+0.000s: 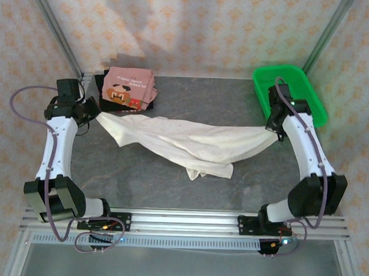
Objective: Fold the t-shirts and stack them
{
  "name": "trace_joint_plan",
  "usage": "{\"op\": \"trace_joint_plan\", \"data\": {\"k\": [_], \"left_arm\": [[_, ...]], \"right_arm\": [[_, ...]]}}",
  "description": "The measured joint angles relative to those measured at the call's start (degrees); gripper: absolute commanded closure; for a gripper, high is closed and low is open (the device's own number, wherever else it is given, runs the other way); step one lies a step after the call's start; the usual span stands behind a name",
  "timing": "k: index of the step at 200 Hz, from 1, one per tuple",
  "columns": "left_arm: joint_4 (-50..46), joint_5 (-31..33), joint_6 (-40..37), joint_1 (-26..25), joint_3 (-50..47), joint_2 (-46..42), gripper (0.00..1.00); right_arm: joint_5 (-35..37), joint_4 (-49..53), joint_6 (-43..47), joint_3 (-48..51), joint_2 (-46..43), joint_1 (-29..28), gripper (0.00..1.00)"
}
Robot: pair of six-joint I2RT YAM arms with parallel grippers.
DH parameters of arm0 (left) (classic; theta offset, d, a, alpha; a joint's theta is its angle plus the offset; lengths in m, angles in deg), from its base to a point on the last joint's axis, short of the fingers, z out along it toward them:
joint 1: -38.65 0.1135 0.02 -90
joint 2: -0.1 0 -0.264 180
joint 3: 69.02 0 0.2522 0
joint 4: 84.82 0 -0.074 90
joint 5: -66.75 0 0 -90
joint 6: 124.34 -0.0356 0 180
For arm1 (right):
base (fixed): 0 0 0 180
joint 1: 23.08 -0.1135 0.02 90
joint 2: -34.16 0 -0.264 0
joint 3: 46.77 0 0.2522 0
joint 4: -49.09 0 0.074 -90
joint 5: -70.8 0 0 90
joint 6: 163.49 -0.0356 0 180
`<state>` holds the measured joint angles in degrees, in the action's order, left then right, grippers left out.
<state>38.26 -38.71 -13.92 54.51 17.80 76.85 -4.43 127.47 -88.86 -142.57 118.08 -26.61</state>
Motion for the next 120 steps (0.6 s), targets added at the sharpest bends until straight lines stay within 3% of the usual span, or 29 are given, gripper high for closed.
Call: {"op": "trace_joint_plan", "data": {"k": [36, 94, 106, 120], "left_arm": [[-1.2, -0.5, -0.7, 0.0, -1.2, -0.2, 1.00], [-2.1, -3.3, -0.4, 0.0, -0.5, -5.9, 1.00], [-2.1, -3.8, 0.0, 0.0, -0.5, -6.5, 1.00], [-1.6, -3.9, 0.3, 0.0, -1.2, -6.6, 1.00]], "right_arm": [[-0.2, -2.1, 1.1, -8.6, 7.0, 0.1, 1.00], [-2.0, -2.1, 2.4, -20.5, 5.4, 0.1, 1.00], [-2.8, -2.0, 2.8, -20.7, 5.3, 0.1, 0.92], [-4.8, -1.8, 2.9, -20.7, 6.0, 0.1, 0.65]]}}
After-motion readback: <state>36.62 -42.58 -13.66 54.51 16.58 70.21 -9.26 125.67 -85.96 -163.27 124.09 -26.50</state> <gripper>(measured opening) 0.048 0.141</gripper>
